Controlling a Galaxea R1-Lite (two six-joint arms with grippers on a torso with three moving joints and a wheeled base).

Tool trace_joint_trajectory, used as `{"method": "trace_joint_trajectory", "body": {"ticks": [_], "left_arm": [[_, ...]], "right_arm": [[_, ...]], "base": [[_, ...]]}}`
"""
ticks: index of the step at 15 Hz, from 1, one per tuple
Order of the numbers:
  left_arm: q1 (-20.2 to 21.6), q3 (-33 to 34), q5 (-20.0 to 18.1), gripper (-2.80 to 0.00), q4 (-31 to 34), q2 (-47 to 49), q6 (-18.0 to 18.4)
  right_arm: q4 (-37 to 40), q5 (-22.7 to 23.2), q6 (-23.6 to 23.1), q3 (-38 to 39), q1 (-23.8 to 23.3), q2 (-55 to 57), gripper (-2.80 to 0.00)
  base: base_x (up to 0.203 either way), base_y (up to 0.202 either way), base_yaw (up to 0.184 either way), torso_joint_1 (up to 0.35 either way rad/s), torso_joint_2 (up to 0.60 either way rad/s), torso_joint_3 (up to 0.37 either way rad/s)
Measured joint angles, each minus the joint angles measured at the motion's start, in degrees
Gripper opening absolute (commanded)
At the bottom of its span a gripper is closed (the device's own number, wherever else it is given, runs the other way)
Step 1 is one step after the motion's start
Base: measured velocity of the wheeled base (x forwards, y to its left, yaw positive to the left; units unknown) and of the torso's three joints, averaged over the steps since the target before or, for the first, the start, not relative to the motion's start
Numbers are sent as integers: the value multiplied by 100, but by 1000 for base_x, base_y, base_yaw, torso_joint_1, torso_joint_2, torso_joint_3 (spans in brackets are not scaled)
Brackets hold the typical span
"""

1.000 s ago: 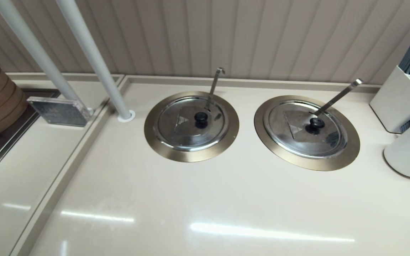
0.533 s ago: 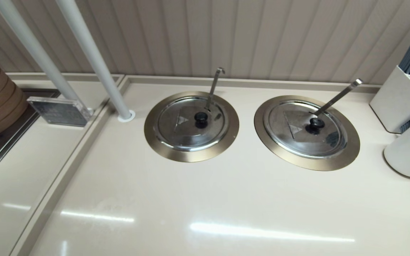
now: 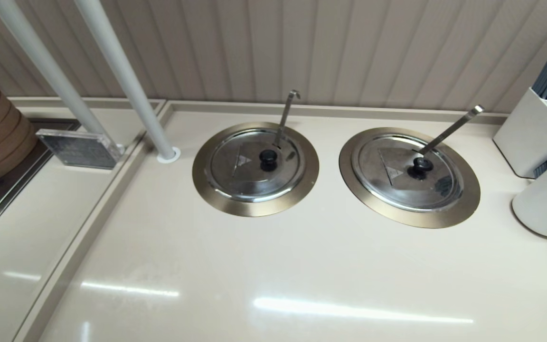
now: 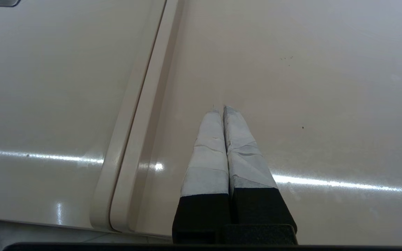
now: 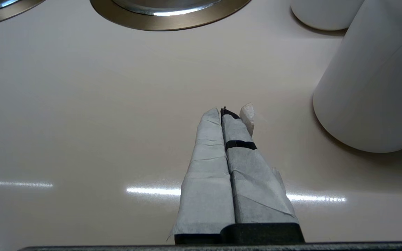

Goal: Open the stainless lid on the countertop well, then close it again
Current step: Open the lid

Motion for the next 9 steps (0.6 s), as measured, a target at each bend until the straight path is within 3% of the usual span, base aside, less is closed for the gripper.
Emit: {"method": "trace_joint_trajectory", "body": {"ticks": [9], "left_arm": [[0,0,-1,-280,1,0,-27]], "right_arm": [[-2,-2,9,0,0,0,-280]], "base": [[0,0,0,0,0,0]]}}
